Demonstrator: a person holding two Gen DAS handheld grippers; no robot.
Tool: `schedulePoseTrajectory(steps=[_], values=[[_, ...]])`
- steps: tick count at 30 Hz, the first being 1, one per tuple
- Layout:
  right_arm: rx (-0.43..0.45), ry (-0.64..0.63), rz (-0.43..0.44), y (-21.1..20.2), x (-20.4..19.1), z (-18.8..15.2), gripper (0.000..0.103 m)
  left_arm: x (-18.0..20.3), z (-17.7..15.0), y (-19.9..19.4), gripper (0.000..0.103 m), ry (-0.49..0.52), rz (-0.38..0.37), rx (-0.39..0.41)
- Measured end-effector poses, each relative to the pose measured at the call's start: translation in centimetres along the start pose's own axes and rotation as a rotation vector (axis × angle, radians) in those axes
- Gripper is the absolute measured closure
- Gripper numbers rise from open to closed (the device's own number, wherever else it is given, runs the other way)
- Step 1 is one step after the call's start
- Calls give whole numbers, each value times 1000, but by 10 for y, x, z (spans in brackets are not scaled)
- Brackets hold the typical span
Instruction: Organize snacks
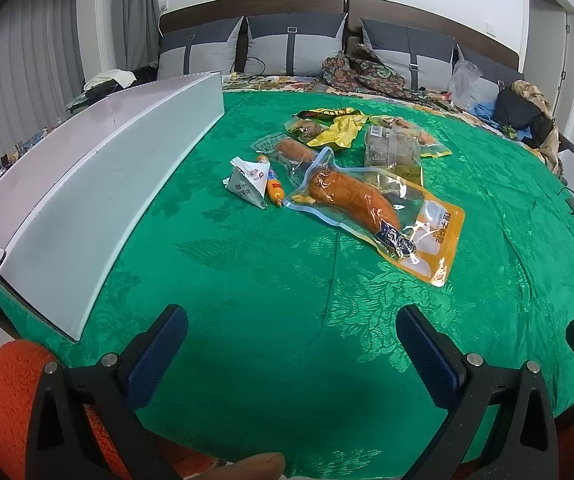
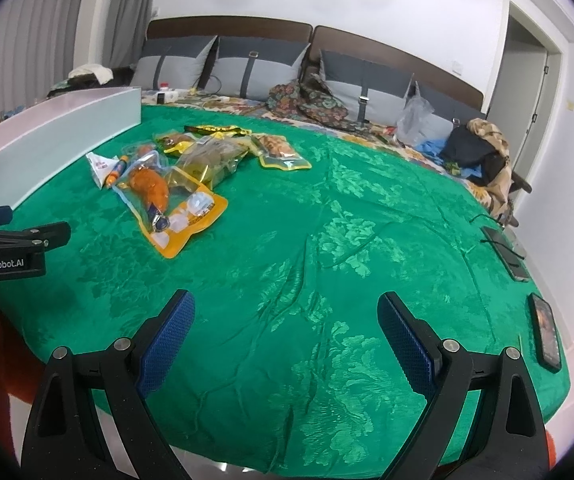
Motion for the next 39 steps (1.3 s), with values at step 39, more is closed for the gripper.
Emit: schedulePoseTrajectory(steps=[39], values=[[-3, 1, 6, 2, -3, -2, 8, -4, -2, 1, 0, -4, 18, -13]])
Point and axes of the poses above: each gripper's, at about its wrist camera, not at the fingertips, and y roughly the way its jaws point, x to its right, z to its top, the point moved 8 cm from there along y, roughly the way its jaws point, and after that the axes turned 13 degrees about y, right-handed, at the moved point
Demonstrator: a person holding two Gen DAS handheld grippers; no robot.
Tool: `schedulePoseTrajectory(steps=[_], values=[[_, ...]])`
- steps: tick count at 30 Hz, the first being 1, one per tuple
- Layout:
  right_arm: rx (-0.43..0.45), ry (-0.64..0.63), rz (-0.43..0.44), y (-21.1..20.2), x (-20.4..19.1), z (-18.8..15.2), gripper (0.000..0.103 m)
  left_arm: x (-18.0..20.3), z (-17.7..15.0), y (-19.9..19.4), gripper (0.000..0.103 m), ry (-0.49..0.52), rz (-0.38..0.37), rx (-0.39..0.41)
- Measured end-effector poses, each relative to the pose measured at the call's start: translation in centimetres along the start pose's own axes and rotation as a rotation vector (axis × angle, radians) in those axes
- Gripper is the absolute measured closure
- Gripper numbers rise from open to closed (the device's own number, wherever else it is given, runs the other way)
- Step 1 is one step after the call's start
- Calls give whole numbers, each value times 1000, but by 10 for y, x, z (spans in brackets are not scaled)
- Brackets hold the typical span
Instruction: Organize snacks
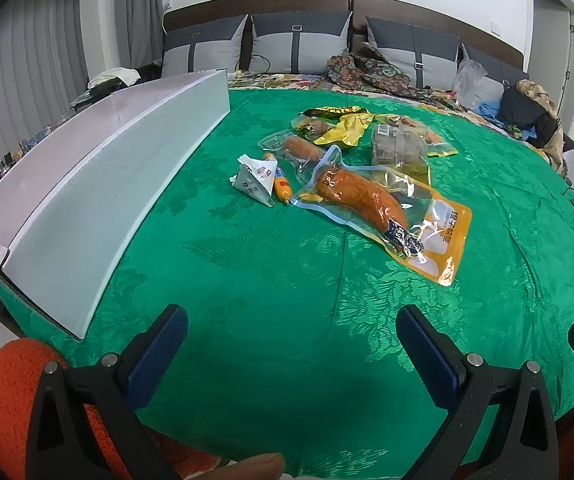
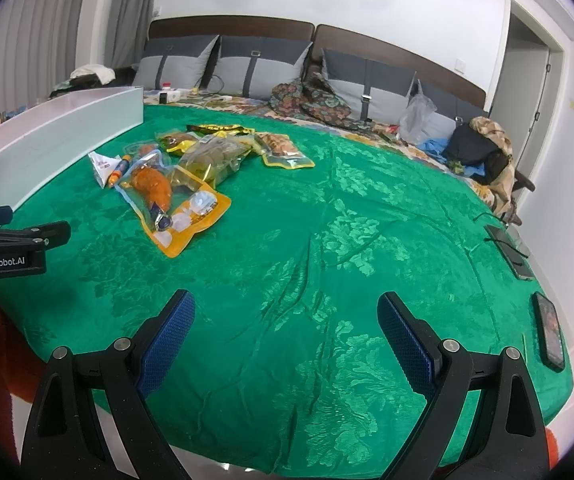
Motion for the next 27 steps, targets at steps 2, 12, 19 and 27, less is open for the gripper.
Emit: schedulePoseTrajectory(steps=[2, 12, 19, 27], values=[[-1, 1, 3, 1, -1, 0, 8, 0, 0, 0, 0, 0, 1, -3], [2, 37, 11, 2, 4, 2, 8, -3, -3, 6, 0, -17, -13, -33], [-34, 140, 2, 13, 28, 1, 8, -13, -5, 18, 0, -135, -125, -100], [-49, 169, 18, 14, 35, -1, 8, -3, 84, 61, 0, -278, -251, -180]])
Point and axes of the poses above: each gripper's, at about its wrist camera, not at the fingertips, and y roughly the way its jaws point, x to its right, z to its top, the point moved 8 cm from there along y, roughly the way its jaws point, and after that the axes turned 13 degrees about y, right-handed, at the moved point
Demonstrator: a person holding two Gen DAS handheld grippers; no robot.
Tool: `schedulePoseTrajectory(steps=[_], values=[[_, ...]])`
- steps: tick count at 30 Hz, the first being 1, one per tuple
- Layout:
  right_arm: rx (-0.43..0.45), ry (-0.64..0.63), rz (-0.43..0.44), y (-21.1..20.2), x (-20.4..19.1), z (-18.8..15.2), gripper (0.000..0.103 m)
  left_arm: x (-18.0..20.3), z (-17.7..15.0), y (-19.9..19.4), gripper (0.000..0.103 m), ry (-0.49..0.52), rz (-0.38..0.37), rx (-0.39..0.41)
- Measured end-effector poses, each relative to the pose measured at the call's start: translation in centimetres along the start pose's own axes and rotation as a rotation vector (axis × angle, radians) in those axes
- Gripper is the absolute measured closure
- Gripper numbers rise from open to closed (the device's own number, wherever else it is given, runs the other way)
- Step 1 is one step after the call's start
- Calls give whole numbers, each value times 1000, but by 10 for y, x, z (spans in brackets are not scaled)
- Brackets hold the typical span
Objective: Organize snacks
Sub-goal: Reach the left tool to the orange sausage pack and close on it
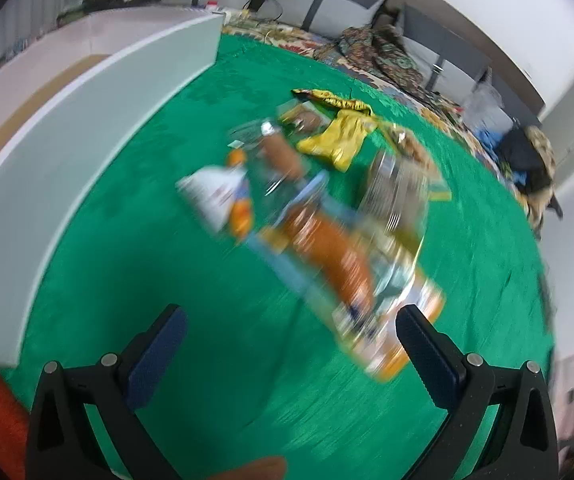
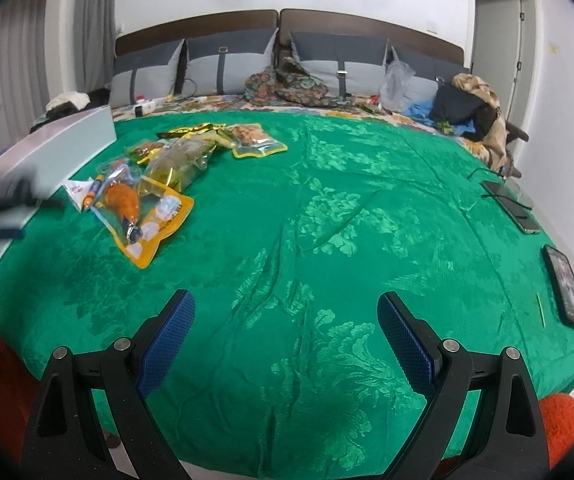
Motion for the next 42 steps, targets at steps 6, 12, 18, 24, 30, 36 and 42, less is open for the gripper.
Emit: schedulePoseTrajectory(steps=[6, 12, 18, 24, 30, 36, 42], values=[[-11, 8, 20, 1, 2, -1, 8, 29, 27, 64, 0, 8, 186, -142], [10, 14, 42, -7, 8, 5, 8, 9, -8, 76, 0, 22, 228, -173], [-29, 115, 53, 5, 26, 7, 8, -6, -21, 66, 0, 138, 191, -205], [-43, 159, 55, 8, 37, 8, 8, -9, -21, 63, 0, 265, 145, -224], [-38, 194, 41, 6, 49, 10, 8, -18, -27, 58, 0, 370, 84, -323], [-44, 195, 36, 8, 48, 10, 8, -10, -9, 51, 0, 282, 5, -355], [-40, 163, 36, 5, 43, 9, 8, 16, -5, 74, 0, 447, 91, -334]])
Point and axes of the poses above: each gripper's, at about its wrist camera, not at the fingertips, and y roughly the way its jaws point, x to its right, z to its top, the point moved 8 cm from there along y, roughly the way its jaws point, and after that the axes turned 13 degrees about y, right-handed, at the moved point
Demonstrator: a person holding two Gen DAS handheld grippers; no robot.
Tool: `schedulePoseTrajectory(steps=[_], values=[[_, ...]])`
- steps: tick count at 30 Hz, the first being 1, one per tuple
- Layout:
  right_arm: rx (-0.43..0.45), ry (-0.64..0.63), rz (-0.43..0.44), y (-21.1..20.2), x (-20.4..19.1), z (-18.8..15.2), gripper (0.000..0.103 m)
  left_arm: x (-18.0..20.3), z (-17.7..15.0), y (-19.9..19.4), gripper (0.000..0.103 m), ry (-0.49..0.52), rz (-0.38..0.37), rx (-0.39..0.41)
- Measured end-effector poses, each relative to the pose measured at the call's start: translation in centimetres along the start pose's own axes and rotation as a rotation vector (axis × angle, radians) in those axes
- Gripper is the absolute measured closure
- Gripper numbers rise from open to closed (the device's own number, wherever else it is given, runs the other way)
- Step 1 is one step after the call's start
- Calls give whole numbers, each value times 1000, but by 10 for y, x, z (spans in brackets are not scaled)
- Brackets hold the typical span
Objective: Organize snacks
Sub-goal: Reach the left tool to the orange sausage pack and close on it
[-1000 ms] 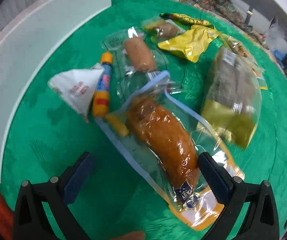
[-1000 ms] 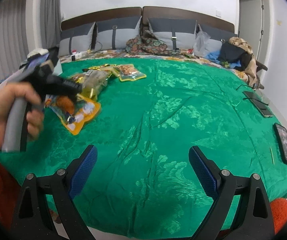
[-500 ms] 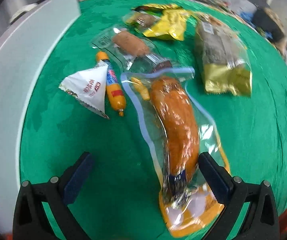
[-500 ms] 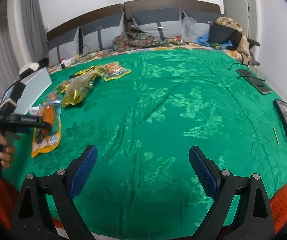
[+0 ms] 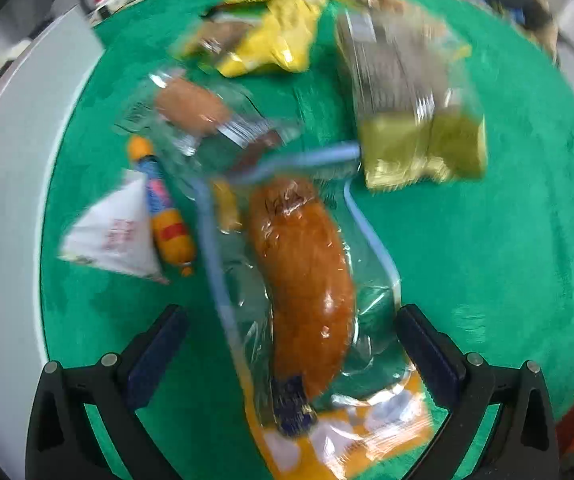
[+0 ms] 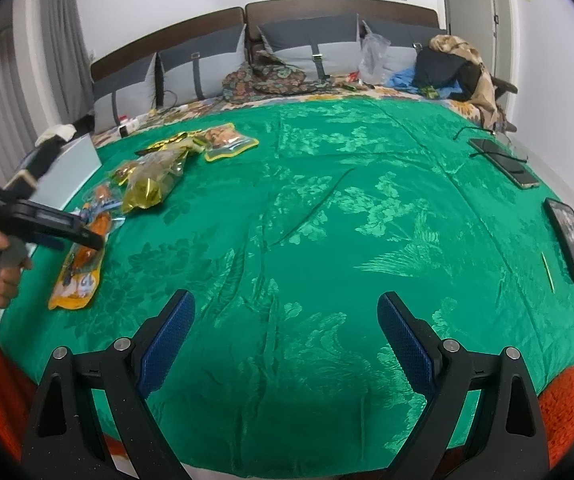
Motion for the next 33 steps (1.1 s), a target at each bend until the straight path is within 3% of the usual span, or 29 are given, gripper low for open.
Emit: schedulePoseTrajectory(steps=[4, 7, 8, 10, 12, 13, 16, 18, 20, 22, 24, 26, 28, 30, 31, 33], values=[[5, -1, -4, -2, 2, 1, 8, -5, 0, -5, 0, 6, 14, 53], [-4, 21, -5, 0, 6, 1, 8, -1, -3, -3, 3, 57, -8, 22], [-14, 33, -6, 3, 8, 1, 8, -7, -5, -5, 8, 48, -11, 25], [-25, 43, -5, 5, 9, -1, 8, -10, -6, -15, 48, 42, 15, 76], [-31, 45, -3, 5, 10, -1, 8, -20, -13, -29, 73, -5, -47, 124], [-34, 45, -1, 6, 10, -1, 8, -25, -21, -33, 78, -43, -88, 130], [-56, 55, 3, 10, 11, -5, 8, -29, -45, -41, 80, -87, -144, 167], [-82, 69, 3, 16, 13, -9, 8, -27, -58, -45, 79, -91, -190, 185], [-107, 76, -3, 21, 13, -14, 8, -27, -62, -46, 67, -103, -196, 192], [-118, 61, -12, 24, 11, -18, 8, -24, -57, -49, 26, -106, -170, 204], [-124, 41, -17, 25, 6, -21, 8, -26, -50, -52, 8, -127, -131, 219], [-126, 13, -15, 26, -2, -25, 8, -25, -38, -46, 7, -154, -102, 211], [-126, -20, -11, 27, -11, -29, 8, -17, -27, -34, 6, -152, -44, 148], [-128, -59, -2, 27, -21, -33, 8, -6, -21, -19, 0, -91, 88, 82], [-131, -83, 4, 28, -27, -37, 8, -2, -14, -19, 0, -71, 129, 119], [-136, -114, 12, 28, -34, -40, 8, -3, -15, -11, 0, -102, 120, 116]])
Point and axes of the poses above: each gripper's, at about its wrist camera, not at the fingertips, and y roughly the way its jaws point, x to its right, z to its top, the point moved 8 cm from there along y, roughly the way its jaws point, and after that the axes turned 13 degrees about y, right-handed, at the moved point
